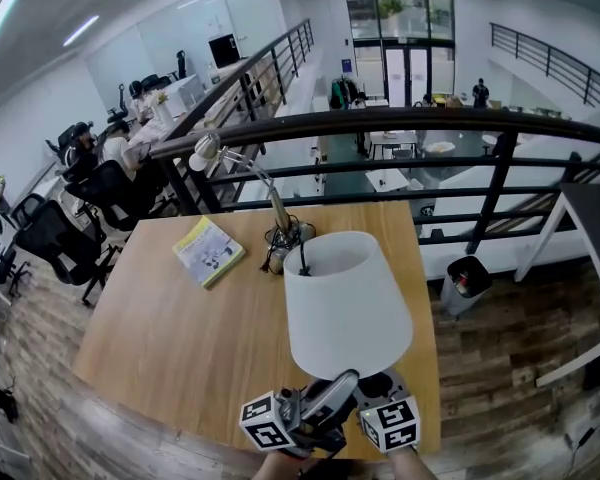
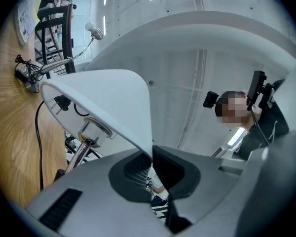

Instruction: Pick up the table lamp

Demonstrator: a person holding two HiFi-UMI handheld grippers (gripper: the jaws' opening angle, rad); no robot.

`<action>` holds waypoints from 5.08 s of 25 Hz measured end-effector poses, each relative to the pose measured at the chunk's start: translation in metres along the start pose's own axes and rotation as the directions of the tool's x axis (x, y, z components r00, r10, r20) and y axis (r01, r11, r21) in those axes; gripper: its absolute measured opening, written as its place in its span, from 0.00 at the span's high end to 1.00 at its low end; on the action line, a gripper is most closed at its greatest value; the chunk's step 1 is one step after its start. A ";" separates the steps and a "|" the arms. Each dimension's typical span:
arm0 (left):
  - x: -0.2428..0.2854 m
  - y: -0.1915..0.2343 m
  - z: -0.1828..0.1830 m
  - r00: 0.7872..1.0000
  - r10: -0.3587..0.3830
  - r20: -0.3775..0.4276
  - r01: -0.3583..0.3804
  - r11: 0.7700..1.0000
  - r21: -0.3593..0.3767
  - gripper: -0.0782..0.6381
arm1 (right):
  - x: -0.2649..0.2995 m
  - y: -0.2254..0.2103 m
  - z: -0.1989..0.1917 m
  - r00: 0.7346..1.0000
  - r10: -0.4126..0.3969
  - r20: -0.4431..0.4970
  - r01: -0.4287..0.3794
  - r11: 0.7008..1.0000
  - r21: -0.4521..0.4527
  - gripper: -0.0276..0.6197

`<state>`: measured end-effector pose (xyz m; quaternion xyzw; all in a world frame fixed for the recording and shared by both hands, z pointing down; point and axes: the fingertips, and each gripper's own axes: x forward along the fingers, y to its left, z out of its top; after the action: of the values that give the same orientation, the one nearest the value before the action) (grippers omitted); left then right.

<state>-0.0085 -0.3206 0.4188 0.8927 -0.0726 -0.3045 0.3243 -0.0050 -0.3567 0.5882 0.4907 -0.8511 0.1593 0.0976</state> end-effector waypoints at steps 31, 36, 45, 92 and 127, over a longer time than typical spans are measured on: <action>0.049 -0.141 0.014 0.991 -0.131 -0.003 0.129 0.968 0.213 0.87 | -0.088 0.026 0.115 0.965 0.025 0.263 -0.002 0.996 -0.087 0.72; 0.056 -0.154 0.023 0.988 -0.155 0.000 0.151 0.960 0.236 0.87 | -0.091 0.029 0.136 0.955 0.032 0.296 0.000 0.994 -0.107 0.72; 0.068 -0.171 0.040 0.981 -0.191 0.009 0.183 0.948 0.259 0.87 | -0.098 0.033 0.165 0.938 0.033 0.345 0.010 0.993 -0.121 0.72; 0.095 -0.266 0.092 0.943 -0.333 -0.023 0.313 0.856 0.412 0.87 | -0.140 0.069 0.283 0.842 0.088 0.533 0.027 0.978 -0.206 0.72; 0.088 -0.254 0.110 0.931 -0.366 0.002 0.339 0.865 0.370 0.87 | -0.124 0.070 0.290 0.847 0.067 0.527 0.070 0.969 -0.237 0.72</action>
<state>-0.0198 -0.2099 0.1504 0.9237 0.0251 -0.3717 0.0898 -0.0064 -0.3309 0.2659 0.5002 -0.8575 -0.0897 -0.0808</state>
